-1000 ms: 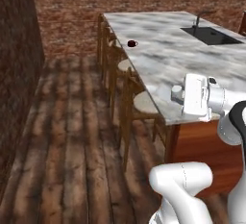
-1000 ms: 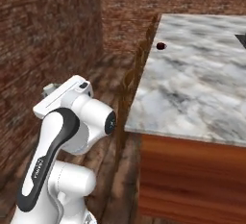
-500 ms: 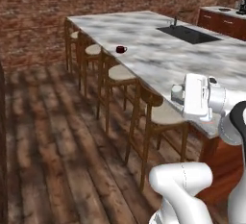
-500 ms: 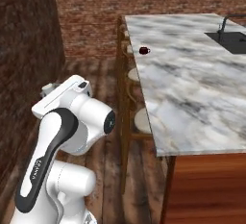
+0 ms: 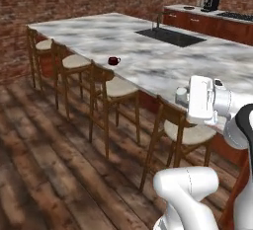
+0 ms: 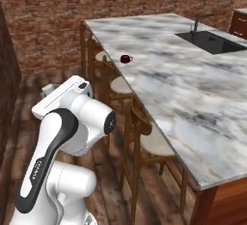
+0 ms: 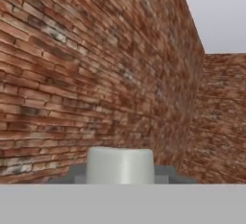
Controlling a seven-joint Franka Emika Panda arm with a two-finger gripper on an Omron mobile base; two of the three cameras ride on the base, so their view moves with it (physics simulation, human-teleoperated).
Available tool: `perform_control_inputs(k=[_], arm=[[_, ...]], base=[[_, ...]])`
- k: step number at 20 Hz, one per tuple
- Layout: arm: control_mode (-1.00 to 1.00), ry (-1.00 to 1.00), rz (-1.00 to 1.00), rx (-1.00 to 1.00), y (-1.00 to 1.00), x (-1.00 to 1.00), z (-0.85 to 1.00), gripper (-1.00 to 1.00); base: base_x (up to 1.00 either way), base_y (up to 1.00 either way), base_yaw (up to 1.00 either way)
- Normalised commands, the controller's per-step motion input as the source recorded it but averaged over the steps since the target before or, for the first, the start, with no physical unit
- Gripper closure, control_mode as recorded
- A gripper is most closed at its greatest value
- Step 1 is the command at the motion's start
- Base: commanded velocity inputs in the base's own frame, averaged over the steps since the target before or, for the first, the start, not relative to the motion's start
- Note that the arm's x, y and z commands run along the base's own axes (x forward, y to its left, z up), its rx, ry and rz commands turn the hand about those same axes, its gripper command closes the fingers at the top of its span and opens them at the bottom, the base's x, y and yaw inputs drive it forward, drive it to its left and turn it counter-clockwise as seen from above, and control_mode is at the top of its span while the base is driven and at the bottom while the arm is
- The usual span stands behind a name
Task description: Pick up the marshmallow and place it in the cup of hot chocolate on the dining counter.
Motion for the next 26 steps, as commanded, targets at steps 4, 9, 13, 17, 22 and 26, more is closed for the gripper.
perform_control_inputs(k=[4,9,13,17,22,26], arm=[[1.00,0.00,0.00,0.00,0.00,0.00,0.00,1.00],[1.00,0.00,0.00,0.00,0.00,0.00,0.00,1.00],[1.00,0.00,0.00,0.00,0.00,0.00,0.00,1.00],[1.00,0.00,0.00,0.00,0.00,0.00,0.00,1.00],[1.00,0.00,0.00,0.00,0.00,0.00,0.00,1.00],[1.00,0.00,0.00,0.00,0.00,0.00,0.00,1.00]], base=[[1.00,1.00,-0.46],[0.98,1.00,-0.42],[0.89,1.00,-0.36],[0.62,1.00,-0.38],[0.56,1.00,-0.41],[0.64,1.00,-0.48]])
